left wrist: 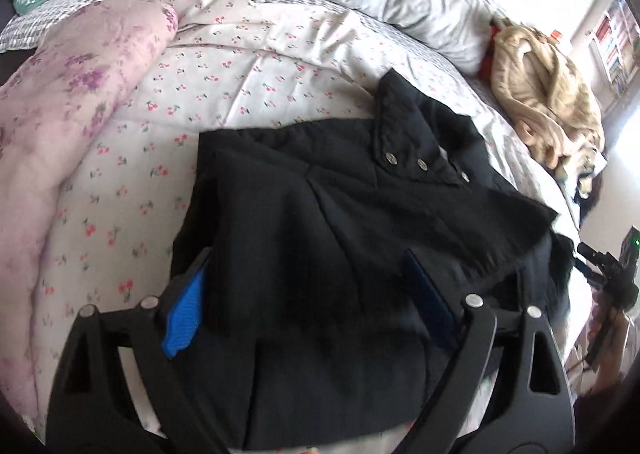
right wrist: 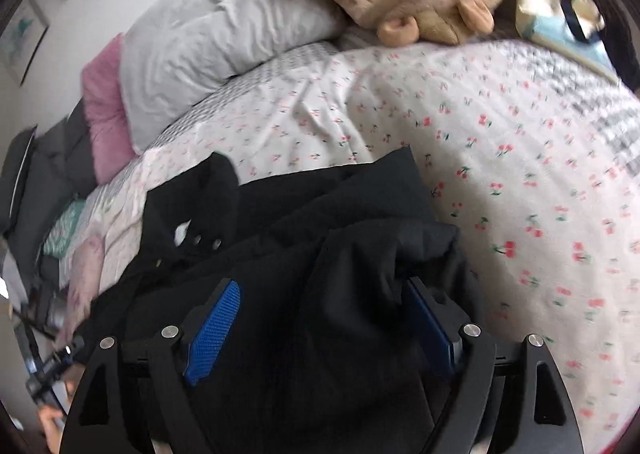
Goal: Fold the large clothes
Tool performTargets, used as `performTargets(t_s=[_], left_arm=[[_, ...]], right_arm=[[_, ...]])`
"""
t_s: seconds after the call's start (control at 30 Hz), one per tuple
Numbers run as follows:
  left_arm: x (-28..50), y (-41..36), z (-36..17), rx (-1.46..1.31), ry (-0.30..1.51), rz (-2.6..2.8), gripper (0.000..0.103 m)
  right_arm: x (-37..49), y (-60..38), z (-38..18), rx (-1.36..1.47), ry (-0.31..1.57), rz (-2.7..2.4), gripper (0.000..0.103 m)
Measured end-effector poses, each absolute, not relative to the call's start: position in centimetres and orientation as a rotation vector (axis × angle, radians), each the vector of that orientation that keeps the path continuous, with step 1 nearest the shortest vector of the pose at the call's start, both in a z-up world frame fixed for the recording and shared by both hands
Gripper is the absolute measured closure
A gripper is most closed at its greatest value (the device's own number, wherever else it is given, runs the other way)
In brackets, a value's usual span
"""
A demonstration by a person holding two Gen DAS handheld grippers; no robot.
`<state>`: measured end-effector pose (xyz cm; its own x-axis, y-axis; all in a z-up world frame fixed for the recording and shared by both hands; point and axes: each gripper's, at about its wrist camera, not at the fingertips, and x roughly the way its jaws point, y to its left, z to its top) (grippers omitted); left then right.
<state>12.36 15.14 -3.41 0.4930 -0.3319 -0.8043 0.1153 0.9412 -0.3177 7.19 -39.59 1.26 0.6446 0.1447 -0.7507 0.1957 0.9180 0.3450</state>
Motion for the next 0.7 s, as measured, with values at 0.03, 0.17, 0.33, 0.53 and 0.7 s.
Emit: performTargets(t_s=[0.03,0.17,0.33,0.53,0.7], left_arm=[[11.8,15.2,-3.3,-0.226,1.034,-0.294,0.012],[9.3,14.6,-3.1,-0.108,1.096,-0.381,0.012],[7.6,13.0,-3.5,-0.021,1.166,-0.544,0.012],[9.6,8.9,-5.9,0.053,1.22,-0.526,0.012],[13.5,6.3,-6.1,-0.008,1.203,-0.519,0.012]], right_arm=[[6.6,-39.1,1.3,0.391,0.893,-0.019,0.018],[4.6,-36.5,0.8,0.21,0.993,0.026,0.018],[4.0,-32.2,-0.9,0.005,1.122,0.117,0.018],[8.0,-28.2,-5.4,-0.153,1.266,0.055,0.018],[12.3,-27.2,-4.4,-0.104,1.204,-0.012,0.018]])
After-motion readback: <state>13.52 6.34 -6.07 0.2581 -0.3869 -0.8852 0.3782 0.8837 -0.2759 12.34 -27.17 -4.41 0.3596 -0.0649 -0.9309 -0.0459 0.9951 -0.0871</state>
